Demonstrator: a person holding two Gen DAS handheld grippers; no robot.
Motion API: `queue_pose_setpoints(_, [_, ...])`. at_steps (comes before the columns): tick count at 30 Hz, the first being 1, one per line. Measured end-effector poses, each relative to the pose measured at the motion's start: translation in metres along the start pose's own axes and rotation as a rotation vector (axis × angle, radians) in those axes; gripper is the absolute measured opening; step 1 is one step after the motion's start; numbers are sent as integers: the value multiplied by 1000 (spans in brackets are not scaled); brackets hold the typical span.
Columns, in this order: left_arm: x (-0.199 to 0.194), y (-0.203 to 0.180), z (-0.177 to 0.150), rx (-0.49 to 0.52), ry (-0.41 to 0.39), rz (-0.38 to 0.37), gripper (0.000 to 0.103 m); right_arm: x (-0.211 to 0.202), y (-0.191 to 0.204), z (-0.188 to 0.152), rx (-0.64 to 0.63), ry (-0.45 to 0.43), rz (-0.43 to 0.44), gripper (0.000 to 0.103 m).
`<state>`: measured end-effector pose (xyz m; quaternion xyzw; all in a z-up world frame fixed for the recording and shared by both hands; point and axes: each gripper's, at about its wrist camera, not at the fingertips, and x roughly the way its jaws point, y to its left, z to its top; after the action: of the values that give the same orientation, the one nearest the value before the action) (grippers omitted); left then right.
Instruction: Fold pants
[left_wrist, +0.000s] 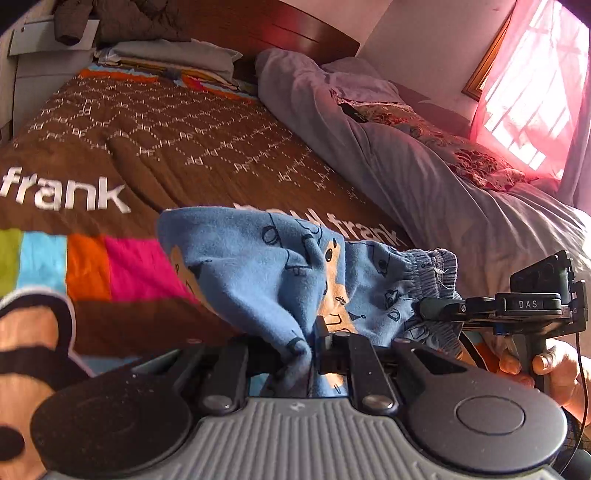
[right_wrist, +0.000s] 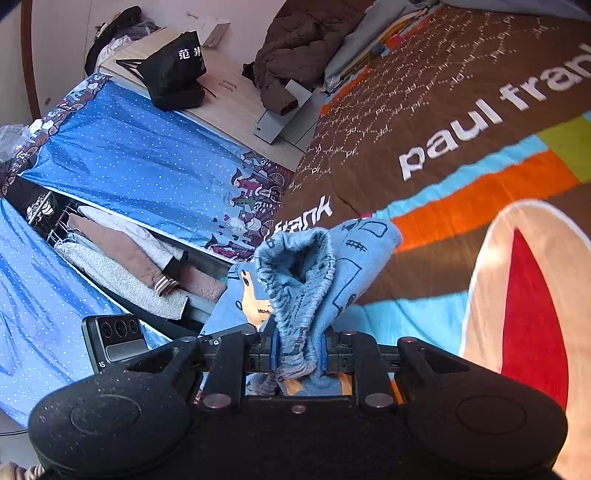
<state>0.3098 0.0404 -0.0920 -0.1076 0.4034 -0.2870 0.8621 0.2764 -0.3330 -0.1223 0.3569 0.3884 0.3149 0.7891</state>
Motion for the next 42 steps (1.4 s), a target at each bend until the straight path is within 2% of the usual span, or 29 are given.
queue_pose_setpoints(4, [42, 21, 54, 16, -12, 45, 15, 42, -13, 64, -29, -3, -41, 21])
queue_pose_setpoints(7, [82, 41, 82, 13, -6, 81, 16, 77, -31, 103, -46, 8, -79, 21])
queue_pose_setpoints(11, [138, 73, 98, -26, 3, 117, 16, 122, -65, 138, -42, 23, -134, 21])
queue_pose_setpoints(14, [172, 91, 98, -37, 47, 155, 17, 149, -95, 150, -30, 38, -191, 22])
queue_pose_setpoints(15, [178, 93, 96, -29, 64, 168, 20, 156, -104, 152, -28, 49, -221, 24])
queue_pose_setpoints(17, [179, 99, 92, -1, 75, 196, 40, 165, -117, 153, -38, 81, -282, 31])
queue_pose_setpoints(18, [176, 101, 90, 15, 76, 213, 55, 165, -121, 153, -60, 97, -311, 41])
queue_pose_setpoints(19, [171, 103, 87, 33, 71, 233, 59, 164, -122, 153, -96, 110, -320, 43])
queue_pose_setpoints(20, [164, 106, 85, 42, 66, 243, 59, 162, -122, 153, -126, 116, -326, 44])
queue_pose_setpoints(21, [158, 108, 83, 44, 64, 259, 61, 158, -119, 153, -159, 113, -353, 51])
queue_pose_setpoints(22, [152, 109, 82, 46, 65, 289, 64, 152, -114, 153, -200, 99, -394, 67])
queue_pose_setpoints(23, [145, 109, 79, 51, 65, 316, 63, 147, -109, 151, -242, 85, -444, 73])
queue_pose_setpoints(24, [135, 105, 77, 60, 60, 345, 63, 140, -100, 146, -303, 73, -505, 76])
queue_pose_setpoints(26, [110, 87, 69, 85, 42, 358, 64, 125, -79, 130, -390, 61, -531, 76])
queue_pose_setpoints(27, [97, 76, 64, 94, 26, 350, 75, 115, -64, 119, -434, 41, -522, 76])
queue_pose_setpoints(28, [85, 64, 57, 94, 7, 338, 91, 104, -47, 104, -471, 18, -504, 82])
queue_pose_setpoints(29, [67, 48, 48, 96, -30, 315, 95, 94, -32, 89, -492, -3, -487, 87])
queue_pose_setpoints(30, [50, 34, 39, 98, -63, 301, 99, 82, -14, 72, -511, -23, -468, 99])
queue_pose_setpoints(32, [15, 2, 17, 92, -109, 325, 102, 54, 19, 38, -546, -99, -455, 102])
queue_pose_setpoints(36, [-45, -58, -27, 145, -217, 416, 103, 1, 72, -16, -554, -184, -504, 102])
queue_pose_setpoints(39, [-77, -90, -42, 114, -212, 393, 103, -28, 106, -46, -507, -191, -508, 102])
queue_pose_setpoints(42, [-102, -103, -49, 12, -214, 354, 103, -47, 132, -70, -469, -195, -495, 102])
